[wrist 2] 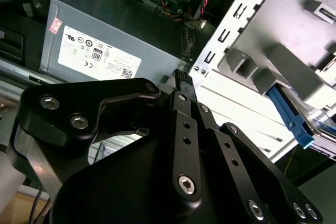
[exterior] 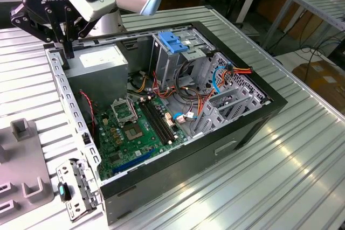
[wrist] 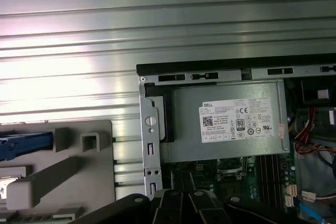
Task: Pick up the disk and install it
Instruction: 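Reach for the disk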
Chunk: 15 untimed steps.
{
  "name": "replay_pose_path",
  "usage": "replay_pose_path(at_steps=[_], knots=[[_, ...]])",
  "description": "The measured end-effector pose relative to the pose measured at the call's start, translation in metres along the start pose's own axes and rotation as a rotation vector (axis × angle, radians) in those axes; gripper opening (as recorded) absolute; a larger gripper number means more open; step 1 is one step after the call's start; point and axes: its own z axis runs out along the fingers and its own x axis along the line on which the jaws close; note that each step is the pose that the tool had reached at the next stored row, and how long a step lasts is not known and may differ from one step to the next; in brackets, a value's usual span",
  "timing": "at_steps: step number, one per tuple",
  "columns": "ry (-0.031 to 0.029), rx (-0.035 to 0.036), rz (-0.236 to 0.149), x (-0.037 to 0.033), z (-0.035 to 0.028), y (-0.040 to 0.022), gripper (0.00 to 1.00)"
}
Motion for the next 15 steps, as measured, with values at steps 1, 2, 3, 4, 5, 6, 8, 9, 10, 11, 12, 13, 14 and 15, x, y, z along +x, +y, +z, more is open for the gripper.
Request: replay_pose_path(at_steps=[1, 2, 3, 4, 5, 6, 8, 9, 10, 11, 12, 13, 14, 15], knots=[[0.0, 0.0, 0.0, 0.001, 0.0, -0.0001, 0.11], [0.0, 0.0, 0.0, 0.0016, 0.0, -0.0001, 0.11], [0.0, 0.0, 0.0, 0.0021, 0.0, -0.0002, 0.11], [0.0, -0.0001, 0.0, 0.0027, -0.0001, -0.0002, 0.11], [-0.0001, 0.0, 0.0, 0.0031, -0.0001, -0.0002, 0.11], [0.0, 0.0001, 0.0, 0.0037, -0.0001, -0.0003, 0.11], [0.0, 0.0, 0.0, 0.0048, -0.0001, -0.0004, 0.11], [0.0, 0.0, 0.0, 0.0053, -0.0001, -0.0004, 0.11], [0.0, 0.0, 0.0, 0.0064, -0.0002, -0.0005, 0.11], [0.0, 0.0, 0.0, 0.007, -0.0002, -0.0005, 0.11], [0.0, 0.0, 0.0, 0.0076, -0.0002, -0.0006, 0.11], [0.0, 0.0, 0.0, 0.0082, -0.0002, -0.0006, 0.11], [0.0, 0.0001, 0.0, 0.0088, -0.0003, -0.0007, 0.11], [0.0, 0.0001, 0.0, 0.0098, -0.0003, -0.0008, 0.11]])
